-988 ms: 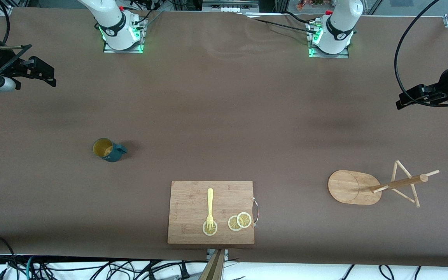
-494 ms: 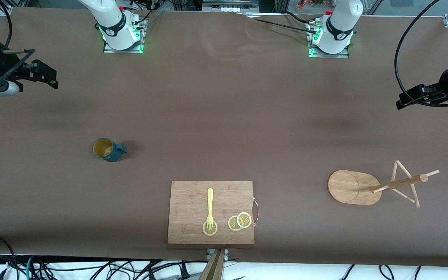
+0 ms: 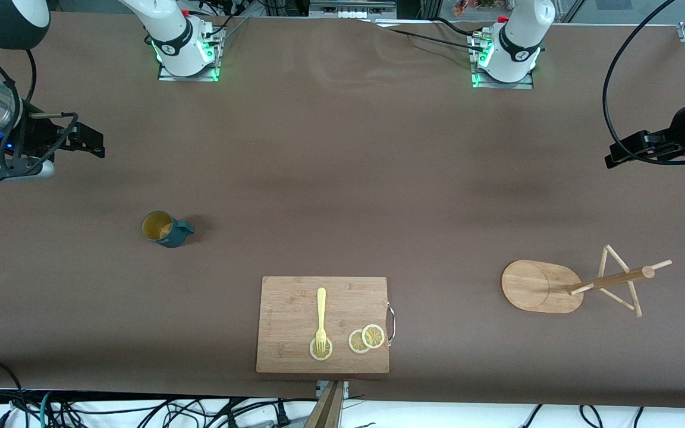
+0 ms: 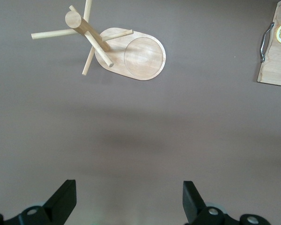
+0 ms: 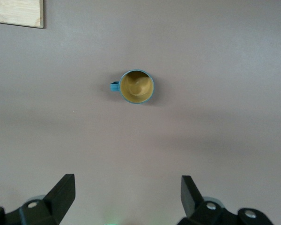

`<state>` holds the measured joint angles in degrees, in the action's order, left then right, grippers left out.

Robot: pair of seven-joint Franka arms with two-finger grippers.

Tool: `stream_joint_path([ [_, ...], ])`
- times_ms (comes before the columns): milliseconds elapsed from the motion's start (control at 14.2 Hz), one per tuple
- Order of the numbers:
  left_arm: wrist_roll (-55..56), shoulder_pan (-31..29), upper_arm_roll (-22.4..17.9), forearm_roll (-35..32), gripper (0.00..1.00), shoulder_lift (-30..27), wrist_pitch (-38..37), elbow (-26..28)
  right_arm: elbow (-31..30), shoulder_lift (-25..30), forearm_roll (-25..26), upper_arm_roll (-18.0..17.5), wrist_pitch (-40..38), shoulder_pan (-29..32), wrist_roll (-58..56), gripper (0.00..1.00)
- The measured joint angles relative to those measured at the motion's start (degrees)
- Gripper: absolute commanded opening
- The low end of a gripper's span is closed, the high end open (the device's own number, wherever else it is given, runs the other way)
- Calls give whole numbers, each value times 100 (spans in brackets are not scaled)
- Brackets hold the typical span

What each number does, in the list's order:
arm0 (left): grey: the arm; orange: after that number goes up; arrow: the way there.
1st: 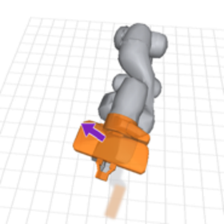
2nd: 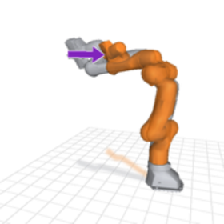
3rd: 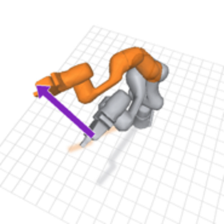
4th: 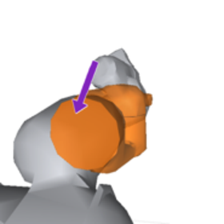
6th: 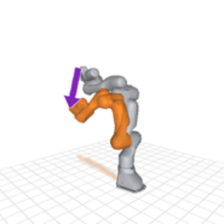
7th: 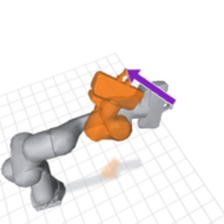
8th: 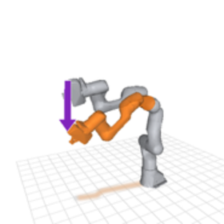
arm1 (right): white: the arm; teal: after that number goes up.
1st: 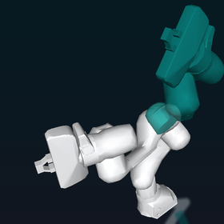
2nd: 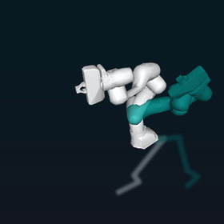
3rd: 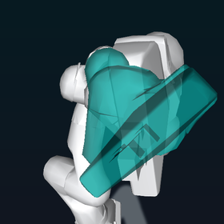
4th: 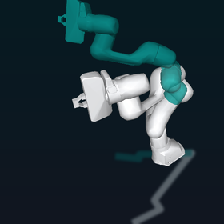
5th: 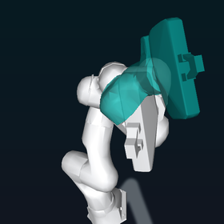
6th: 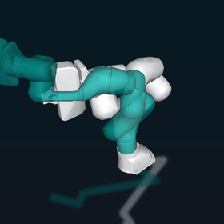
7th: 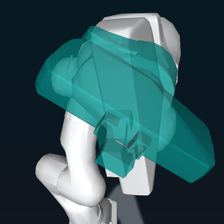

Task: Pass cup and hang on rack
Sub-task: 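Move the right gripper down over the teal mug lying on its side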

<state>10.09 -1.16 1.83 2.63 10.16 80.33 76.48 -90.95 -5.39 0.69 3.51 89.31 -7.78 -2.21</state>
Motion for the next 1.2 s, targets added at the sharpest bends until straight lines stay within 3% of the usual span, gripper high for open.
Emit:
stream_joint_path([
  [635, 0, 42, 19, 0, 100, 30, 222, -36, -20, -1251, 3, 7, 232, 11, -8, 100],
  [917, 0, 29, 5, 0, 100, 39, 227, -37, -125, -1380, 4, 39, 745, 19, -473, 100],
  [1199, 0, 30, 6, 0, 100, 55, 229, -40, -1004, -1165, 4, 139, 2015, 35, -591, 100],
])
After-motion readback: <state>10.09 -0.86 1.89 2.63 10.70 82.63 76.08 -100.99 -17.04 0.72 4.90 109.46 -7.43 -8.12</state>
